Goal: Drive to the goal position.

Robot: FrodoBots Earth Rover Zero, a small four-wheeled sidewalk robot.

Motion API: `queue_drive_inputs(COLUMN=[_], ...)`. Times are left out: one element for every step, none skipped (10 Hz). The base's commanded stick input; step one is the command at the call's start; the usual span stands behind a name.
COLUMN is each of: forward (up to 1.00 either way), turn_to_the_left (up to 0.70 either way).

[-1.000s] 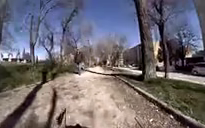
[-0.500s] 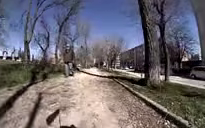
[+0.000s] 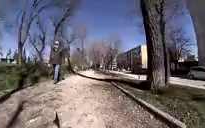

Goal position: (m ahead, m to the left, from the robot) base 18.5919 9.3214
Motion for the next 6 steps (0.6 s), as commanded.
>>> queue_drive_inputs(forward=[1.0, 1.0, 1.0, 1.0, 1.0, 1.0], turn_to_the_left=[0.0, 0.0, 0.0, 0.0, 0.0, 0.0])
